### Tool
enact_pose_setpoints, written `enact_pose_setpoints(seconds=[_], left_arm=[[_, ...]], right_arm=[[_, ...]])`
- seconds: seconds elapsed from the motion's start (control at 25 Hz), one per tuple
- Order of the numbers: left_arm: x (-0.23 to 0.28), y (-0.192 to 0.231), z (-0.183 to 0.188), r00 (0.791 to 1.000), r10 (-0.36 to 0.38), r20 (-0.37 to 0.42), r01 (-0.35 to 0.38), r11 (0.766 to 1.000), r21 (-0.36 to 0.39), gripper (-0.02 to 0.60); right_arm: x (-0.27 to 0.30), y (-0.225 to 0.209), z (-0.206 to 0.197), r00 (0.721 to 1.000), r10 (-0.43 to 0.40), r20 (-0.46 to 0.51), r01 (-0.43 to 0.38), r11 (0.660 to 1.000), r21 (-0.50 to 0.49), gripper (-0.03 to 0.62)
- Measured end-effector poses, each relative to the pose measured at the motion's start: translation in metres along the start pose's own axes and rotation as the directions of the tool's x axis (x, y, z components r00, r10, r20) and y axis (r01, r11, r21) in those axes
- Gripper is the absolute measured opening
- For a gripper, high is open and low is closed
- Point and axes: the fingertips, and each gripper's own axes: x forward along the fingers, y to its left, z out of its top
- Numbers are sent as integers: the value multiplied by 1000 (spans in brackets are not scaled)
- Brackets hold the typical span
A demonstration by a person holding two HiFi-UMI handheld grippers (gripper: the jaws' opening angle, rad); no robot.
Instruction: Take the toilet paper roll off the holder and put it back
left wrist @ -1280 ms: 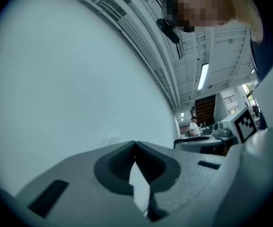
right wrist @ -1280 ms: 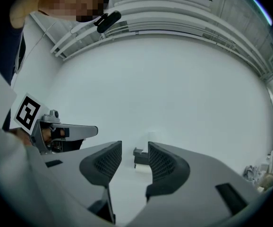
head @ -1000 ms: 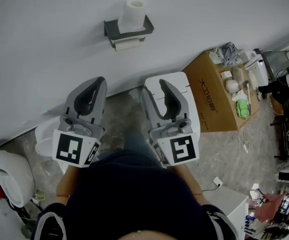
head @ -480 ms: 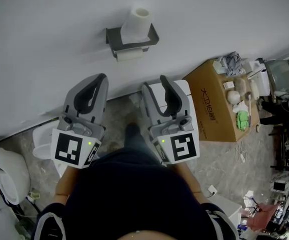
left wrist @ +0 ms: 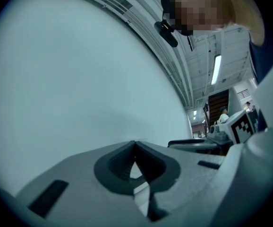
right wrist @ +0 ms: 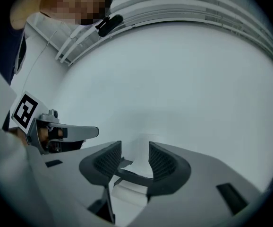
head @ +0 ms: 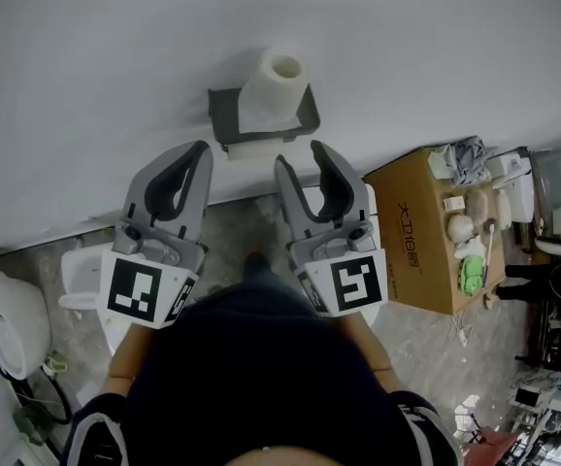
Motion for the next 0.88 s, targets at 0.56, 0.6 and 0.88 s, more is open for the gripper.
enact_pose_setpoints(seconds=[0.56,0.6,0.88], left_arm=[[60,19,-6,993,116,-29,-115,993,34,2],[62,20,-6,991,129,-28,-128,991,35,2],[76,23,-6,976,217,-34,-215,975,53,2]], right_arm=[[55,-44,-13,989,148,-4,-148,988,46,216],[58,-46,-14,987,163,-7,-163,985,53,219],[73,-54,-17,953,304,-12,-302,948,99,256]])
